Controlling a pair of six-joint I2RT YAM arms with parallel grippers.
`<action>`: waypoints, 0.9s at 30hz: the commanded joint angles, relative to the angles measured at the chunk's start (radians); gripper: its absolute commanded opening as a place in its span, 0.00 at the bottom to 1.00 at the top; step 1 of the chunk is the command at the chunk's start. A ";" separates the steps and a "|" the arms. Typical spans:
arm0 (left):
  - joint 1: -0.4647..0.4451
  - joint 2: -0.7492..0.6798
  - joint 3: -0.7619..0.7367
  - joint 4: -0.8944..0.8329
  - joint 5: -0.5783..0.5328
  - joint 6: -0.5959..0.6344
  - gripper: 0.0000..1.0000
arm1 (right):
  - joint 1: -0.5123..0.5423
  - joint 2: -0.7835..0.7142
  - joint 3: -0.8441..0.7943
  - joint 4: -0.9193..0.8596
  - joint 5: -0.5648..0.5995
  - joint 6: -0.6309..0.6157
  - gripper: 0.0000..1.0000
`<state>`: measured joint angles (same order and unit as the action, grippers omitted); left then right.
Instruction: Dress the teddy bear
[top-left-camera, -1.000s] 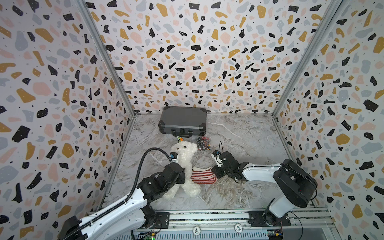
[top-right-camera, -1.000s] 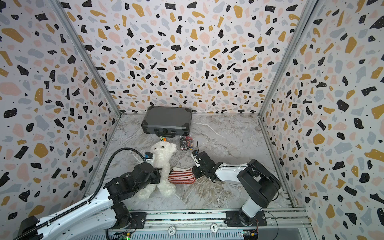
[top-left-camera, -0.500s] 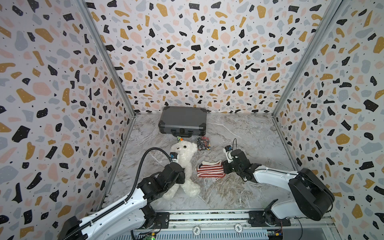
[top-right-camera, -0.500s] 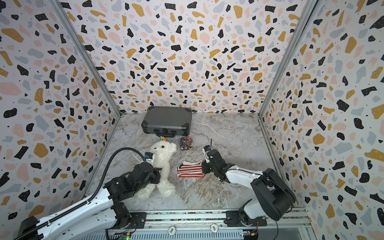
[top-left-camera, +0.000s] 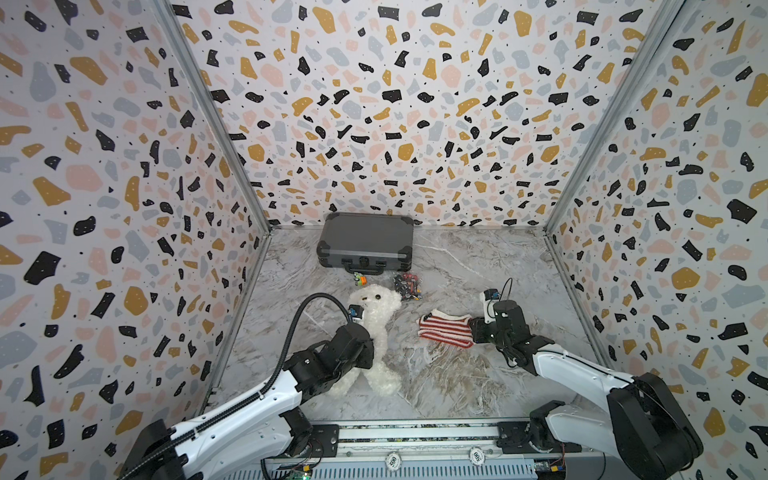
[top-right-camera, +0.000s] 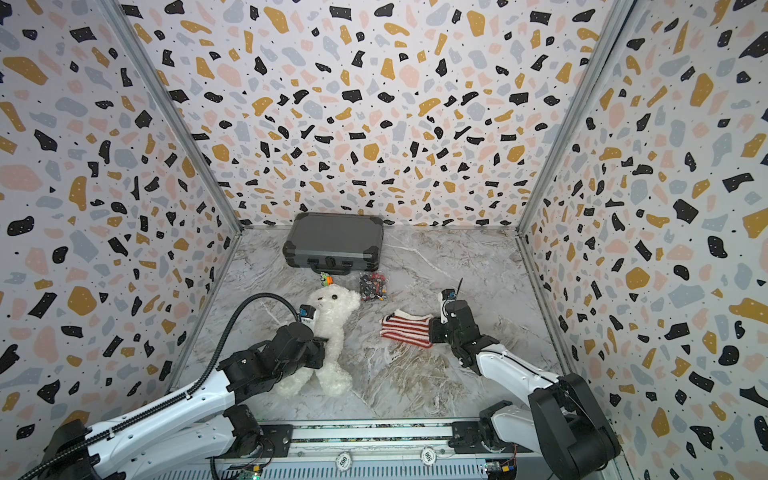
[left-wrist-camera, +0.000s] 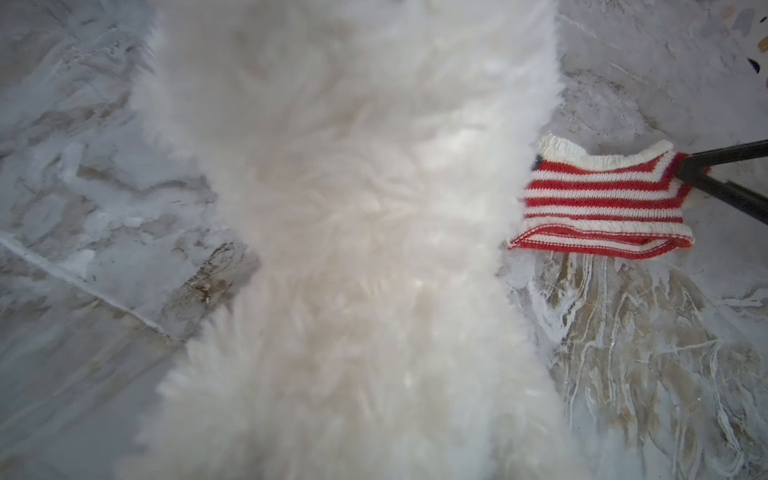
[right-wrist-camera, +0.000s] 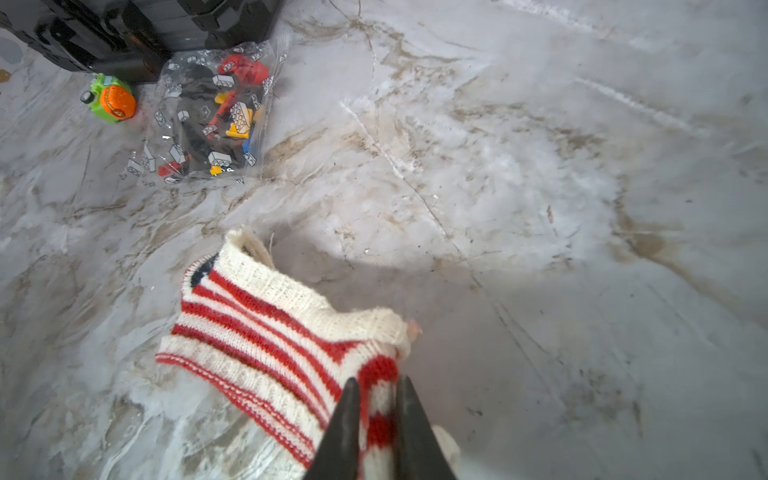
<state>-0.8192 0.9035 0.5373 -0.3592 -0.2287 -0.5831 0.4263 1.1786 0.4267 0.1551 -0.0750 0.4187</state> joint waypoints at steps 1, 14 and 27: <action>0.002 0.010 0.039 0.061 0.042 0.044 0.29 | 0.000 -0.050 0.023 -0.064 0.018 0.007 0.34; -0.007 0.016 0.007 0.103 0.146 0.043 0.27 | 0.221 0.090 0.252 -0.225 0.059 -0.138 0.64; -0.007 -0.002 -0.023 0.113 0.147 0.007 0.27 | 0.275 0.244 0.310 -0.248 -0.005 -0.208 0.55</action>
<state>-0.8211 0.9131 0.5224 -0.3031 -0.0868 -0.5663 0.6945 1.4200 0.7036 -0.0608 -0.0822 0.2394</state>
